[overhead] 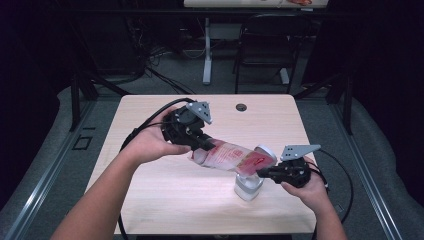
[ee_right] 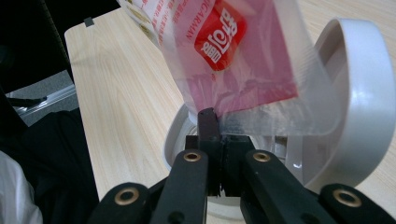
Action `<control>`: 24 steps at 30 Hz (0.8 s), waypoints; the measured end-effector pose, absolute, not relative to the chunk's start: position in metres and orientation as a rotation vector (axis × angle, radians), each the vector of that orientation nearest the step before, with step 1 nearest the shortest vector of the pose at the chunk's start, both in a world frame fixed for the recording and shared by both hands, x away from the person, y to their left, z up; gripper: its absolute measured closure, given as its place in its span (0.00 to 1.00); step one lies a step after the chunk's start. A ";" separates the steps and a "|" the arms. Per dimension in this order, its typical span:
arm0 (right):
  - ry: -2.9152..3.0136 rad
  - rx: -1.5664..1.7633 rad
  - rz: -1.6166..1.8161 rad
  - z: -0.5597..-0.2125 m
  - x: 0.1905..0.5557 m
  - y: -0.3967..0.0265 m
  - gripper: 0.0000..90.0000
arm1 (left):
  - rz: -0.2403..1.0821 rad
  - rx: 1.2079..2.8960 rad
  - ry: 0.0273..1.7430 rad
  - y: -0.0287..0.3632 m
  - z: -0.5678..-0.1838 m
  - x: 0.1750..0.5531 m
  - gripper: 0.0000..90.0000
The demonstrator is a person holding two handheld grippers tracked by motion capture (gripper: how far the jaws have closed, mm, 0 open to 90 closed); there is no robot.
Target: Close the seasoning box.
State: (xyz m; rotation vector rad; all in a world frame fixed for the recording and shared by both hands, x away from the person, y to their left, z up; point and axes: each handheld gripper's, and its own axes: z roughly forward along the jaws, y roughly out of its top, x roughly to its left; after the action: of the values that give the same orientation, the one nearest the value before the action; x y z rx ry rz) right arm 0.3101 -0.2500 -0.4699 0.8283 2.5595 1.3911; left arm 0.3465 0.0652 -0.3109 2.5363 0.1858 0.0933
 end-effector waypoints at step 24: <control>2.559 0.830 1.389 -0.470 0.310 -0.250 1.00 | 0.090 2.531 0.177 0.065 -0.310 0.346 0.90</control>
State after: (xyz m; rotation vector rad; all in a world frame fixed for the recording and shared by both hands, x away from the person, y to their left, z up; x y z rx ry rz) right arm 0.3102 -0.2502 -0.4699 0.8298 2.5588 1.3895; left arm 0.3465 0.0646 -0.3103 2.5310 0.1766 0.0901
